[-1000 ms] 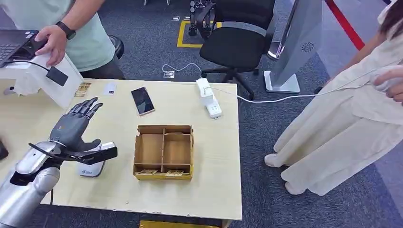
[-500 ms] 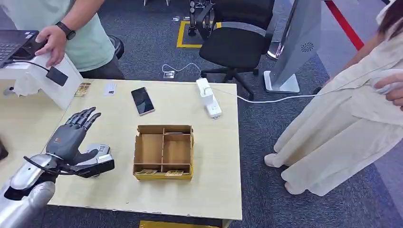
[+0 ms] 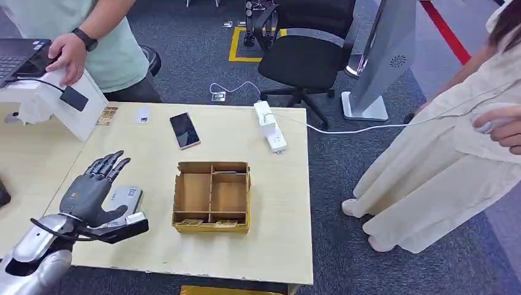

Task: Pass the card to the sensor for recognition and then transmit it.

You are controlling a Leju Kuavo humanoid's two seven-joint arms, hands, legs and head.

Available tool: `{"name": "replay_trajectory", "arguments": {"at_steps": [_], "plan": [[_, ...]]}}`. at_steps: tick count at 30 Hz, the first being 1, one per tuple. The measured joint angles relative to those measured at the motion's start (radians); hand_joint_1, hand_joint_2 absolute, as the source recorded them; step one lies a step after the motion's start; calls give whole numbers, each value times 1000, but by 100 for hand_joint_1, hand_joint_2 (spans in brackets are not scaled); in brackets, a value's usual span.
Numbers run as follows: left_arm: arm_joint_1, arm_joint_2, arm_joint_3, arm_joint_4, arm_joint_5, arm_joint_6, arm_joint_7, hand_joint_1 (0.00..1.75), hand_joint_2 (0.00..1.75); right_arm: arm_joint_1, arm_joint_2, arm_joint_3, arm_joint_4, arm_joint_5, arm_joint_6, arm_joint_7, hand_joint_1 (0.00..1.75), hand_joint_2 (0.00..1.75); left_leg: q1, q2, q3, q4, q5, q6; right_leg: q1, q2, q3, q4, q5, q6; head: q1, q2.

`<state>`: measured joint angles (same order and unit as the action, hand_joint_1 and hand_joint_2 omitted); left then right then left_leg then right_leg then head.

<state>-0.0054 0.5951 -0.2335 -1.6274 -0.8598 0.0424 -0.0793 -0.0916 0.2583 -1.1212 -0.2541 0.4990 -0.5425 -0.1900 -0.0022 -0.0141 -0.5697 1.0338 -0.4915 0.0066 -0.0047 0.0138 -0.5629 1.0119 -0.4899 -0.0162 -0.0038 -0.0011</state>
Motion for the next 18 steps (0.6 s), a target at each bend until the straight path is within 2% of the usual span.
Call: {"name": "replay_trajectory", "arguments": {"at_steps": [8,18], "plan": [[6,2,8,-3,-8,-34,1,0,175,0,0,0,0,4,-5,-3,0,0,0,0,0,0,0,0,0,0,0,0,0,0,0,0],[-93,-42,-35,63,-48,-29,0,0,175,-2,0,0,0,23,-6,-3,0,0,0,0,0,0,0,0,0,0,0,0,0,0,0,0]]}}
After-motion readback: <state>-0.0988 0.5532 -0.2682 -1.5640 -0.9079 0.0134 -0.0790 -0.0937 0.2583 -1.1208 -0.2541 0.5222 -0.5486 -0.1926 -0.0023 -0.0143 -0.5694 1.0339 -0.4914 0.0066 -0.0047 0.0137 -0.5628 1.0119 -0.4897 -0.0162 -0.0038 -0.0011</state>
